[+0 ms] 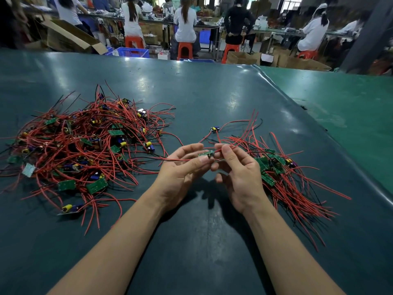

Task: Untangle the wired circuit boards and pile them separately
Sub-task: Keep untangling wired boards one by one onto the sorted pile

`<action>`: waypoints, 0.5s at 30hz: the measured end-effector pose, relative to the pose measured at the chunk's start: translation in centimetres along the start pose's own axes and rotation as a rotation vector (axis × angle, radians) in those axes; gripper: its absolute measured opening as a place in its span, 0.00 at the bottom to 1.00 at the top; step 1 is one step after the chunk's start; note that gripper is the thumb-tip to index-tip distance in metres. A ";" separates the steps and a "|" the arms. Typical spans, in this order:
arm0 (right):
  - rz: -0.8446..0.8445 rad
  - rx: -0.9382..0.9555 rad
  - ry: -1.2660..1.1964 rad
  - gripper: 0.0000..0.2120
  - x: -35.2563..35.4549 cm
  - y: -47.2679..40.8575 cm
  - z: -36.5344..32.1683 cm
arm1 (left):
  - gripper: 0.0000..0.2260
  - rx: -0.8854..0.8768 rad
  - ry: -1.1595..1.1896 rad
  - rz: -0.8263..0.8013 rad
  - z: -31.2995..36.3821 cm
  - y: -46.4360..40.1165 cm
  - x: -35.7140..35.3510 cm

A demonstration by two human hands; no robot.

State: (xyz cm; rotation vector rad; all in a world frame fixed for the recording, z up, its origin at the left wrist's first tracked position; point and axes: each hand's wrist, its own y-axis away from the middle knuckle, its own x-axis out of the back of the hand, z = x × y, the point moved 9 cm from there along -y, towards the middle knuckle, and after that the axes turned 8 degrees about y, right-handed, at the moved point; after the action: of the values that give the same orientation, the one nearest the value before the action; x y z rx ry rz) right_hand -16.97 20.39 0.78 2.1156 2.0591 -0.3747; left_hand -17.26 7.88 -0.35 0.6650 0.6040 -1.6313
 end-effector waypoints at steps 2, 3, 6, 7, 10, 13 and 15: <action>0.008 -0.019 -0.048 0.08 0.0 -0.1 0.1 | 0.12 0.023 -0.059 0.014 -0.4 -0.1 0.1; 0.009 -0.027 -0.058 0.09 0.0 -0.2 0.2 | 0.12 0.013 -0.091 0.015 -0.4 -0.1 0.2; 0.045 -0.036 0.075 0.07 0.1 -0.2 0.6 | 0.13 -0.084 -0.150 0.018 0.2 -0.3 0.7; 0.063 -0.033 0.134 0.07 0.2 -0.2 0.8 | 0.13 -0.117 -0.184 0.018 0.4 -0.3 0.8; 0.079 -0.014 0.168 0.11 0.4 -0.2 0.9 | 0.13 -0.172 -0.305 0.008 0.6 -0.2 0.8; 0.090 -0.011 0.099 0.11 0.6 -0.4 0.9 | 0.12 -0.185 -0.380 -0.009 0.5 0.0 0.4; 0.098 0.017 0.101 0.11 0.8 -0.7 0.7 | 0.11 -0.190 -0.393 -0.013 0.6 -0.1 0.4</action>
State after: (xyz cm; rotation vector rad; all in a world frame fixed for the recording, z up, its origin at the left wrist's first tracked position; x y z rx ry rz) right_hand -17.65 21.01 -0.06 2.2787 2.0012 -0.2785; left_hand -17.45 7.20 -0.22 0.1924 0.4665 -1.6347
